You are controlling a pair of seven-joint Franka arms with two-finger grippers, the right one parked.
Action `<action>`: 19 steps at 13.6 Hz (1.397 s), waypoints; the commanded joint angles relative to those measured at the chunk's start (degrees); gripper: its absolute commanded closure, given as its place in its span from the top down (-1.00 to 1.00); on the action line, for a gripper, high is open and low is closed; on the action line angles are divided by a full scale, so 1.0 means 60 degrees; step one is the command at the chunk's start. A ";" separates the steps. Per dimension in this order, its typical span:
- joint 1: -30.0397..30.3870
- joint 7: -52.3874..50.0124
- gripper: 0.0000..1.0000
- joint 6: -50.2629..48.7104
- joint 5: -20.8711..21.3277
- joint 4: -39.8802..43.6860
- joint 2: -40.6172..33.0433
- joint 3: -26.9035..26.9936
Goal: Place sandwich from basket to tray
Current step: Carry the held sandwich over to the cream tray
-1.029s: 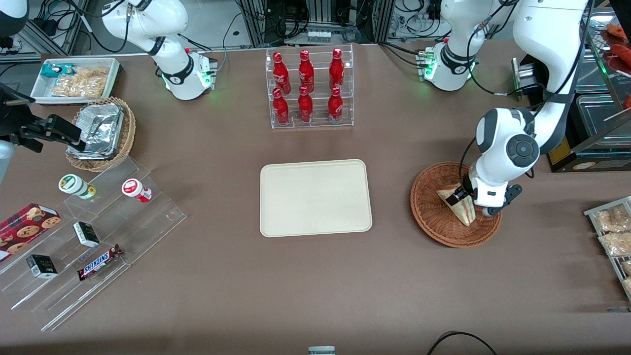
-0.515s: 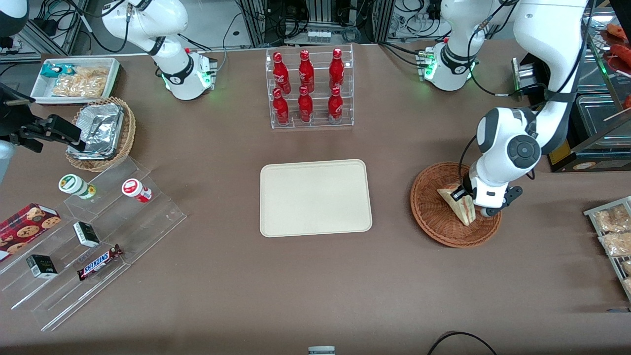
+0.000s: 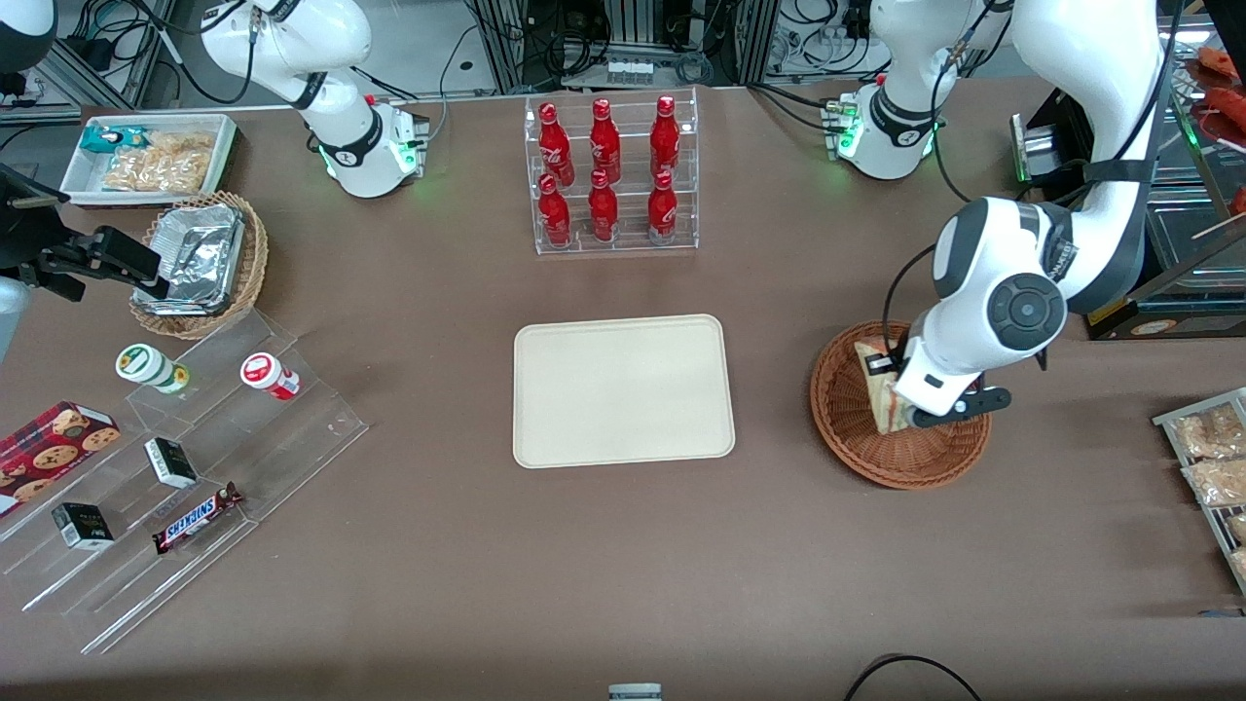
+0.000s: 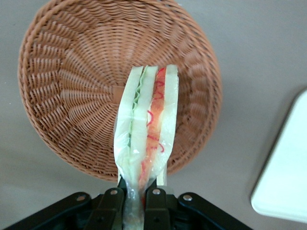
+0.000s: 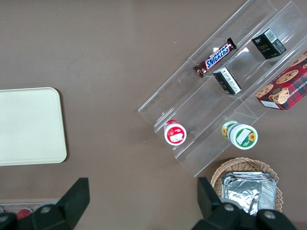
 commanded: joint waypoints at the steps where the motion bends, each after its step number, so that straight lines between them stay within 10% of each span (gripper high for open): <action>1: -0.0303 0.0252 -0.89 -0.0558 -0.0031 0.0817 0.0474 -0.0199; 19: -0.4449 -0.3967 -0.91 0.0906 -0.0060 0.4656 0.4092 -0.0199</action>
